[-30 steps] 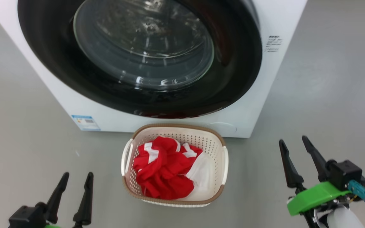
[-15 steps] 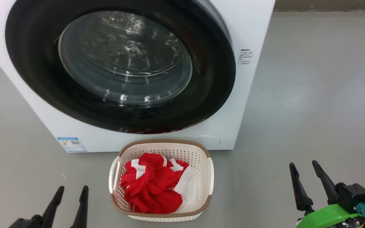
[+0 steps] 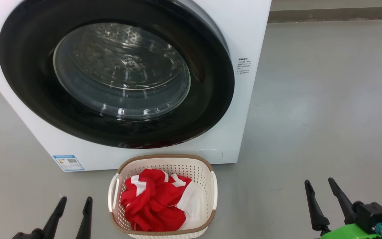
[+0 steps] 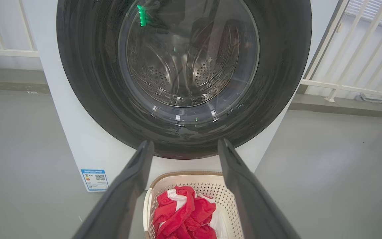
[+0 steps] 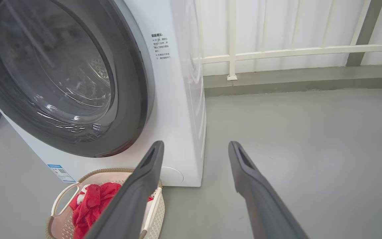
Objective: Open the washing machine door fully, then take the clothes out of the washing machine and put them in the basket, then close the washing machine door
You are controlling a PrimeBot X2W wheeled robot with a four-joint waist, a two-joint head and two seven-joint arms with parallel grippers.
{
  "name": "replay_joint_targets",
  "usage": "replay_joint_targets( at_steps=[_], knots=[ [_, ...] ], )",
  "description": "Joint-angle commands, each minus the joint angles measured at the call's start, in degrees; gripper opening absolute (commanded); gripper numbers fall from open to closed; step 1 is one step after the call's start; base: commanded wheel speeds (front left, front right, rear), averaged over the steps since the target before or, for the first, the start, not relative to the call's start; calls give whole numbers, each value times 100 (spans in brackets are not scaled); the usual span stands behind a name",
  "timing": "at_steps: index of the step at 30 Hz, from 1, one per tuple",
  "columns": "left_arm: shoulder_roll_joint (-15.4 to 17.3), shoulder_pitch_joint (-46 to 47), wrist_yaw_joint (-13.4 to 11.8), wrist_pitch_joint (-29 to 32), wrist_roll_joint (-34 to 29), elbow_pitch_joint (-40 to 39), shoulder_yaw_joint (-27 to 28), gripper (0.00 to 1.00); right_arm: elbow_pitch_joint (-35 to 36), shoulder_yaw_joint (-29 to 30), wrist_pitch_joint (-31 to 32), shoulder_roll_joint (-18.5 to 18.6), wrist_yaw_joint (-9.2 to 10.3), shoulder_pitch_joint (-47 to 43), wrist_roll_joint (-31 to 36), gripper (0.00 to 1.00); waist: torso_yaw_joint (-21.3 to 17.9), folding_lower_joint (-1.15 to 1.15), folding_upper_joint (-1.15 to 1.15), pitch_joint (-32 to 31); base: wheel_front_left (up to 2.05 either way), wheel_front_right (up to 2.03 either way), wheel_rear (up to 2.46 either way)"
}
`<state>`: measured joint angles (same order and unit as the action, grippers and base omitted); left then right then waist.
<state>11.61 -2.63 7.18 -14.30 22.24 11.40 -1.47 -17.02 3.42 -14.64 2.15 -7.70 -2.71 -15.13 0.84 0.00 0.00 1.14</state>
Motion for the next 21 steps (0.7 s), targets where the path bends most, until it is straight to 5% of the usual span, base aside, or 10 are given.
replay_joint_targets(
  at_steps=[1,21],
  knots=[
    [117,58,31,-70,-38,-165,256,100,158,-76,-36,73,21,-18,-37,100,0,0,0,-12,0,0,0],
    [64,-24,31,-70,-117,-241,360,100,187,-36,-36,73,21,-106,-50,100,27,0,0,-48,0,0,0]
  ],
)
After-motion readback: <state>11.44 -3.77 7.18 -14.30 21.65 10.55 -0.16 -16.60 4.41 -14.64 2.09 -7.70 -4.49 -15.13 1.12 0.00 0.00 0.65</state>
